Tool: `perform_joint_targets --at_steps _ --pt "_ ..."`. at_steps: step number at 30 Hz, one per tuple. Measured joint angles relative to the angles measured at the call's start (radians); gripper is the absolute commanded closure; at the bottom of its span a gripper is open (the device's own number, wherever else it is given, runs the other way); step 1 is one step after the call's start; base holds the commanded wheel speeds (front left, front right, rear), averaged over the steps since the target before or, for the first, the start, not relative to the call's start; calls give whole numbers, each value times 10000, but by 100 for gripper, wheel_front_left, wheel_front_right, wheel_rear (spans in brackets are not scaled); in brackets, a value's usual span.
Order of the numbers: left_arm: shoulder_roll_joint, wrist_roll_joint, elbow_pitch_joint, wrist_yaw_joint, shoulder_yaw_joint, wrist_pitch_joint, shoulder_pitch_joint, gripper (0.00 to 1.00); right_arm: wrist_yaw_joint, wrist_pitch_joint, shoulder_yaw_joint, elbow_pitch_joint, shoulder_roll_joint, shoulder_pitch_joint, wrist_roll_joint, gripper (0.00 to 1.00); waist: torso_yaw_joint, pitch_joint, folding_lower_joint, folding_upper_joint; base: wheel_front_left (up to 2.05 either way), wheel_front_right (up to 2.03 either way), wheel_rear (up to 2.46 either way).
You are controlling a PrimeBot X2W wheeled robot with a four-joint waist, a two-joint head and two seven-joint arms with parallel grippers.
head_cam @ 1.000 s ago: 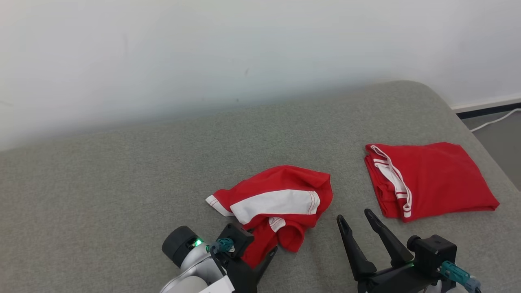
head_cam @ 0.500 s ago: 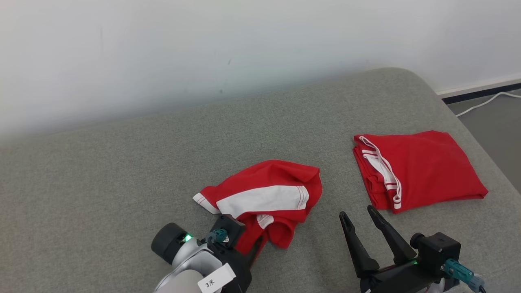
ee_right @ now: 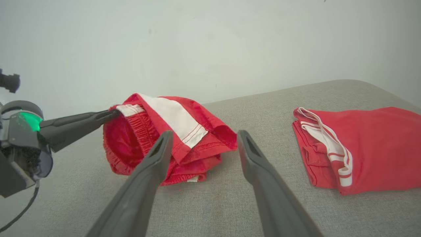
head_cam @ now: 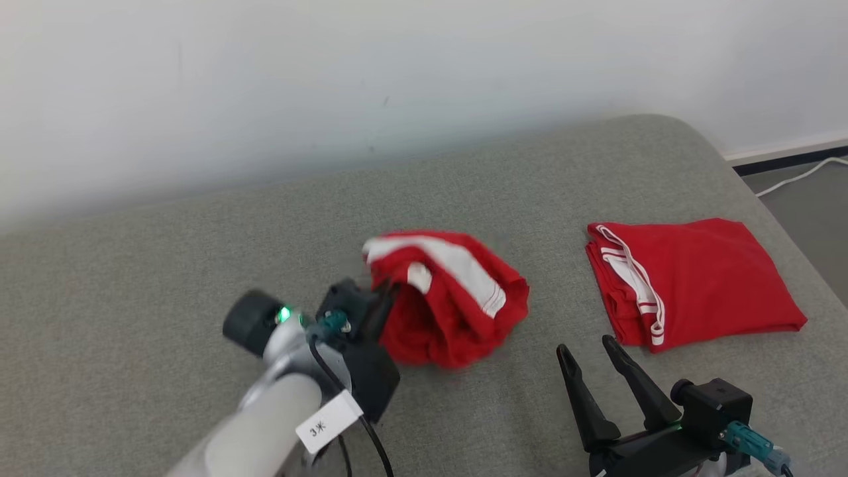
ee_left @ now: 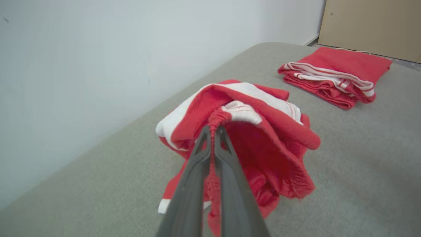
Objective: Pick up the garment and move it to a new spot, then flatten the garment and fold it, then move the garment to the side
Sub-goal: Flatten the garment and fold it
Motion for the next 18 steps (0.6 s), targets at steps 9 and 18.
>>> perform_joint_targets --at_steps 9,18 --pt "188 516 -1455 153 426 -963 -1078 100 2 2 176 203 38 -97 12 0 75 -193 0 0 0 0 0" --pt "654 527 -2161 127 345 -1045 -821 100 2 -6 182 192 46 -84 88 0 -58 -330 -1 0 0 0 0"
